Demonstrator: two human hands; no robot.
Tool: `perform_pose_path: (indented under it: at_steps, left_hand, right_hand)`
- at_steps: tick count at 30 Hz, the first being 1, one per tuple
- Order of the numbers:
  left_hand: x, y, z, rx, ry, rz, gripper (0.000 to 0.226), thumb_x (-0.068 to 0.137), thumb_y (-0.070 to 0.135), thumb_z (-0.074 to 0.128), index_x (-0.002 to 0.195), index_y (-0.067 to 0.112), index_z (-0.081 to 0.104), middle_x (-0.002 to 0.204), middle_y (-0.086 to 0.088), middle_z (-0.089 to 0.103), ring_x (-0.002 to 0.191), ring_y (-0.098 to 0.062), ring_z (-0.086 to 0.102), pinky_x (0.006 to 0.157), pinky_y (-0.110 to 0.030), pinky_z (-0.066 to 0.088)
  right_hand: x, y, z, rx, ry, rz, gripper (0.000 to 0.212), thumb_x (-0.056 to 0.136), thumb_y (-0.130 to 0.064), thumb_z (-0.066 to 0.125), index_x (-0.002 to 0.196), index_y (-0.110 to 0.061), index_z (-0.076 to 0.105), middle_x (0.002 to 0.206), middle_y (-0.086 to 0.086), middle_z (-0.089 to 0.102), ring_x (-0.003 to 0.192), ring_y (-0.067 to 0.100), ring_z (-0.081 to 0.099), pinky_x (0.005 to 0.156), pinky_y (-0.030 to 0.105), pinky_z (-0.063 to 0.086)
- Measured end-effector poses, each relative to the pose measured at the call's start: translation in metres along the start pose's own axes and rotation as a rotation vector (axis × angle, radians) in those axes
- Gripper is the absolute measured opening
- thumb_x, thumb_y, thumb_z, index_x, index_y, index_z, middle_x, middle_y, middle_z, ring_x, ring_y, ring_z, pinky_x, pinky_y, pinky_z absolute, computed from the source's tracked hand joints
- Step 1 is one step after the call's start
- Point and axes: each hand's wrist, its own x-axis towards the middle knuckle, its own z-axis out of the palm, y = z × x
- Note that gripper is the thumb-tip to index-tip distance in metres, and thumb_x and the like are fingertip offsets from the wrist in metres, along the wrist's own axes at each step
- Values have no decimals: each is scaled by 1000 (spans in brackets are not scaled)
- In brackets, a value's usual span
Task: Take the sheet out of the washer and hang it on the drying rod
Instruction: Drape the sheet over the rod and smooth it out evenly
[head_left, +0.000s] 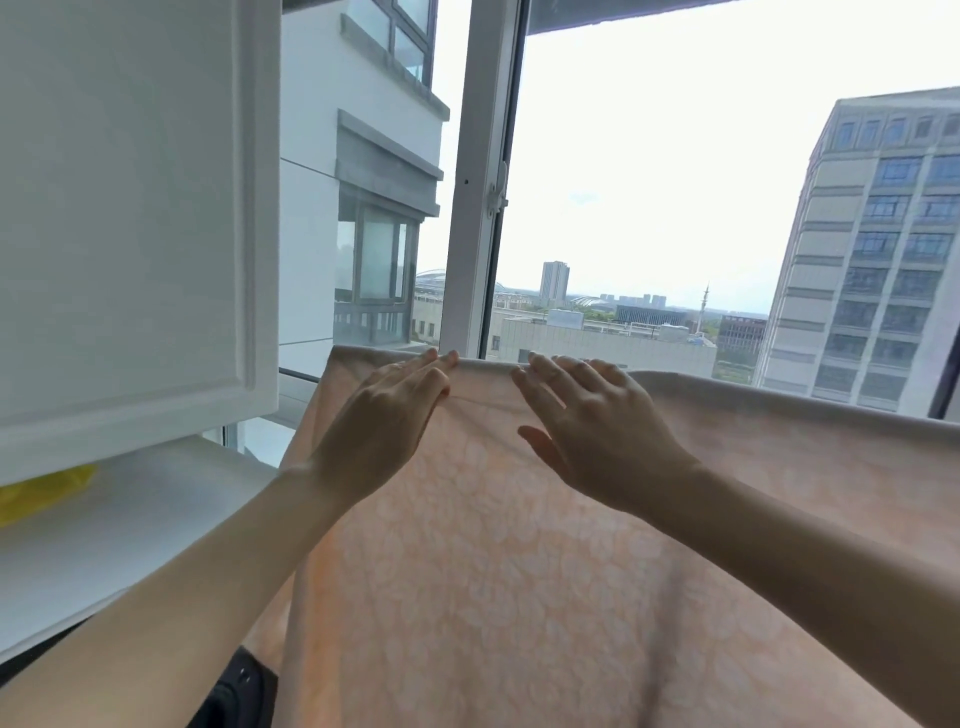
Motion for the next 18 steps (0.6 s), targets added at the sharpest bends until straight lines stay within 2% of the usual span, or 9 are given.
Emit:
perform_pose_path:
  at_steps: [5,8,13,16,18]
  left_hand:
    - [3,7,4,4,19,-55,8,98,14,55,101,8,60,131,-9,61,123,-28,57,99,-45,49]
    - [5,10,2,19,45,-82,9,96,17,58,98,9,62,123,-9,67,113,-27,64,97,-41,51]
    - [8,7,0,81,45,-85,15,88,15,67,101,7,66,111,-9,72,103,-28,69,94,-44,53]
    - [7,-5,0,33,65,-136,12,96,18,56,104,11,62,111,-4,71,103,-26,67,96,-41,48]
    - [6,-17,-1,20,63,-175,14,98,14,49,107,13,60,109,-4,71,100,-26,63,94,-42,47]
  right_hand:
    - [25,-18,8,-3,-9,20,59,91,-38,62,136,-3,50,133,16,58,116,32,61,92,45,52]
    - [39,-28,13,-7,-8,19,56,91,-34,62,136,-4,50,131,14,60,107,31,65,88,44,55]
    - [55,-38,22,14,31,16,49,92,-15,61,139,-7,49,128,10,62,96,29,68,81,43,57]
    - [55,-35,28,57,73,-7,50,92,-11,57,140,-11,47,131,10,60,98,30,66,80,44,56]
    - [52,-32,33,62,102,-21,52,88,-10,62,138,-13,50,131,11,60,97,30,66,79,44,56]
